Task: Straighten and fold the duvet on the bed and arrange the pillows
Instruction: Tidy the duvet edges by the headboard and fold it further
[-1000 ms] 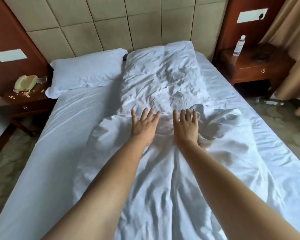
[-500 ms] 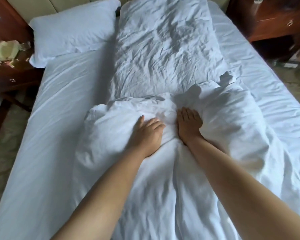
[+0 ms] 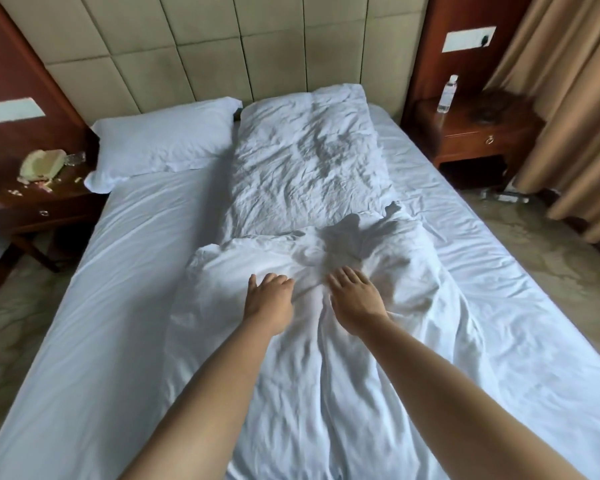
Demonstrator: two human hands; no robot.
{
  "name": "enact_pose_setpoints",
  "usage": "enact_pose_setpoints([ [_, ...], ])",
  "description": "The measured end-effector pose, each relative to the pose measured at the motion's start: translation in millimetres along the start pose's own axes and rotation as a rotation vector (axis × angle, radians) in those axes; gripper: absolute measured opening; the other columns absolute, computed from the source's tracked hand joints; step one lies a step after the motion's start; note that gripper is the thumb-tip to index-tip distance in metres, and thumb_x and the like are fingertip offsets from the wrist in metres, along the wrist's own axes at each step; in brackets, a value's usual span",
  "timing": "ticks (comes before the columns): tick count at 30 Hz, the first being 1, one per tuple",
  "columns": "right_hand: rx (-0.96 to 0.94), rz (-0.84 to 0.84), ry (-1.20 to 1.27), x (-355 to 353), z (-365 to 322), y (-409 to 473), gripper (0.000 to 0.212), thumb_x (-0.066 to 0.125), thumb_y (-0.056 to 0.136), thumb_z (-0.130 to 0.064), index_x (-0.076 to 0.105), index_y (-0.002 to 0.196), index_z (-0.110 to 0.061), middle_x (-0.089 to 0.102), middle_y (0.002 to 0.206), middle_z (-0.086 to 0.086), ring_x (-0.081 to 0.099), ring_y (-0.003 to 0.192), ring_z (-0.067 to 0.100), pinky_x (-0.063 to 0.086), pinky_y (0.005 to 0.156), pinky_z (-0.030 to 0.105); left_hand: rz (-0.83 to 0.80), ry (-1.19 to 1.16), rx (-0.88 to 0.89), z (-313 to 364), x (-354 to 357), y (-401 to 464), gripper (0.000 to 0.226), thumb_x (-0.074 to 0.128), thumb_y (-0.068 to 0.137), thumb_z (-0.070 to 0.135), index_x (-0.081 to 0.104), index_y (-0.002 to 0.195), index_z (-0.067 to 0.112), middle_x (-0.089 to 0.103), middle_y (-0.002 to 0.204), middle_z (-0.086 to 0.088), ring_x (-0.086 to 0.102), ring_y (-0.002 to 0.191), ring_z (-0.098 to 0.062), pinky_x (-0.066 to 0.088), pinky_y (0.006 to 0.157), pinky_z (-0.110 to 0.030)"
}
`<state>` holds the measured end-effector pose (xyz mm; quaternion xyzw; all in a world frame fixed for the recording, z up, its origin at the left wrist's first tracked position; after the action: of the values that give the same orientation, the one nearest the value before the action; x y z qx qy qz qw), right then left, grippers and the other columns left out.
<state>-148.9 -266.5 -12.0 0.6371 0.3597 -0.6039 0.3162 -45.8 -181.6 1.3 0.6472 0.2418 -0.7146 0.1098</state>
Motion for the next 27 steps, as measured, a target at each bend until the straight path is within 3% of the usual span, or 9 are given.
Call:
enact_pose_setpoints([
  [5,0.044,0.009,0.038,-27,-10,-71,0.046,0.036,0.099,-0.031,0.034,0.143,-0.017,0.035,0.149,0.006,0.025,0.141,0.022,0.015,0.114,0.030,0.028,-0.058,-0.029,5,-11,-68,0.052,0.039,0.092,0.013,0.037,0.143,0.020,0.039,0.146,0.004,0.030,0.136,-0.018,0.019,0.116,-0.042],
  [9,0.076,-0.139,0.108,-2,-17,-142,0.050,0.042,0.097,-0.037,0.035,0.143,-0.018,0.032,0.150,0.005,0.024,0.141,0.022,0.020,0.114,0.032,-0.086,-0.162,-0.126,-11,24,-137,0.054,0.038,0.094,0.014,0.031,0.147,0.021,0.033,0.151,0.002,0.033,0.136,-0.022,0.031,0.110,-0.035],
  [13,-0.022,-0.276,0.068,37,-49,-201,0.057,0.050,0.094,-0.040,0.034,0.144,-0.018,0.024,0.155,0.004,0.017,0.143,0.021,0.018,0.115,0.032,-0.245,-0.193,-0.194,-17,76,-199,0.058,0.036,0.093,0.011,0.026,0.149,0.025,0.021,0.156,0.004,0.030,0.138,-0.022,0.032,0.109,-0.037],
  [17,-0.156,-0.327,0.088,51,-102,-219,0.061,0.052,0.093,-0.039,0.031,0.146,-0.020,0.019,0.157,0.004,0.015,0.145,0.020,0.017,0.115,0.032,-0.305,-0.292,-0.251,-27,114,-240,0.061,0.037,0.092,0.013,0.024,0.150,0.027,0.022,0.156,0.006,0.032,0.138,-0.020,0.035,0.109,-0.037],
  [22,-0.270,-0.354,0.036,68,-166,-205,0.071,0.055,0.092,-0.042,0.020,0.151,-0.022,0.007,0.160,0.005,0.007,0.147,0.022,0.011,0.118,0.037,-0.241,-0.470,-0.365,-67,137,-265,0.058,0.038,0.093,0.015,0.028,0.149,0.025,0.025,0.155,0.003,0.035,0.136,-0.022,0.037,0.108,-0.039],
  [27,-0.277,-0.365,-0.042,97,-211,-180,0.092,0.061,0.084,-0.051,0.004,0.153,-0.027,-0.010,0.160,0.005,-0.005,0.147,0.026,0.004,0.117,0.052,-0.053,-0.680,-0.526,-125,157,-268,0.059,0.048,0.092,0.014,0.029,0.148,0.016,0.028,0.151,-0.008,0.036,0.135,-0.025,0.034,0.108,-0.033],
])
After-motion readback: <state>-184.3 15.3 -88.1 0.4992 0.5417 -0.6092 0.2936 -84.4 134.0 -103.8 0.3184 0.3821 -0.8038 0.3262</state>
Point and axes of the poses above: each hand's wrist, its own y-axis towards the middle knuckle, its own x-axis out of the palm, z = x × y, the point moved 8 cm from there along y, towards the middle knuckle
